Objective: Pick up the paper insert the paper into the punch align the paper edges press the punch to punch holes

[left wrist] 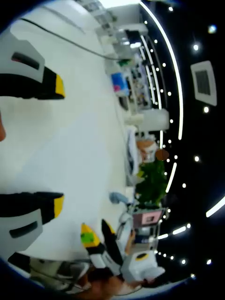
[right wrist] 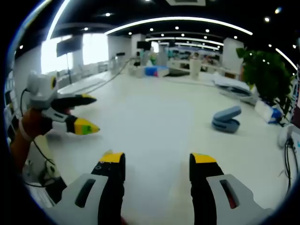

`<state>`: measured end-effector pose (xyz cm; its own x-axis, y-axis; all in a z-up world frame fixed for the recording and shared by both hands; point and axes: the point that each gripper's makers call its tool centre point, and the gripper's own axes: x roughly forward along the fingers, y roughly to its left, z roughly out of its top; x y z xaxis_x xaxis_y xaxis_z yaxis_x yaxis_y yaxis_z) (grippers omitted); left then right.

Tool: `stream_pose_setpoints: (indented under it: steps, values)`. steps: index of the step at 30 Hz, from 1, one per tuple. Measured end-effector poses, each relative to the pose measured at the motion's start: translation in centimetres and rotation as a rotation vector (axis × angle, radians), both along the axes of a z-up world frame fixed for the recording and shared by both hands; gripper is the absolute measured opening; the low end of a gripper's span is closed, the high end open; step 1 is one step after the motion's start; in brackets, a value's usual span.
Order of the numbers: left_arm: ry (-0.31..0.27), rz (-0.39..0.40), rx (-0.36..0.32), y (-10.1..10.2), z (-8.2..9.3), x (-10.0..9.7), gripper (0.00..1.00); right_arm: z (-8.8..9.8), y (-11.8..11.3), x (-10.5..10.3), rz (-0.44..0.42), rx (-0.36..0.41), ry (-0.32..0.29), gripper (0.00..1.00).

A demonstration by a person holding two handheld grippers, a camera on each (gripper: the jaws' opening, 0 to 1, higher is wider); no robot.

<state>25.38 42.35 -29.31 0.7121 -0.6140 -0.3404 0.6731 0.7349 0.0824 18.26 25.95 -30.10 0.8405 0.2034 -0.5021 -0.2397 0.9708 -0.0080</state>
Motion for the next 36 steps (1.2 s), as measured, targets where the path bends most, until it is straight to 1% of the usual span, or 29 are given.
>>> stream_pose_setpoints:
  steps: [7, 13, 19, 36]
  values:
    - [0.006, 0.002, -0.003, -0.1, -0.5, 0.2, 0.80, -0.5, 0.0, 0.5, -0.003, 0.003, 0.010, 0.57]
    - [0.006, 0.007, -0.004, -0.1, -0.6, 0.5, 0.80, -0.6, -0.1, 0.6, -0.007, 0.006, 0.012, 0.57]
    - [0.008, 0.002, -0.008, -0.5, -0.9, 0.7, 0.80, -0.5, -0.1, 1.3, -0.005, 0.003, 0.015, 0.56]
    - [0.025, 0.008, -0.054, -0.6, -1.2, 1.2, 0.80, -0.7, -0.3, 2.6, -0.017, -0.004, 0.022, 0.56]
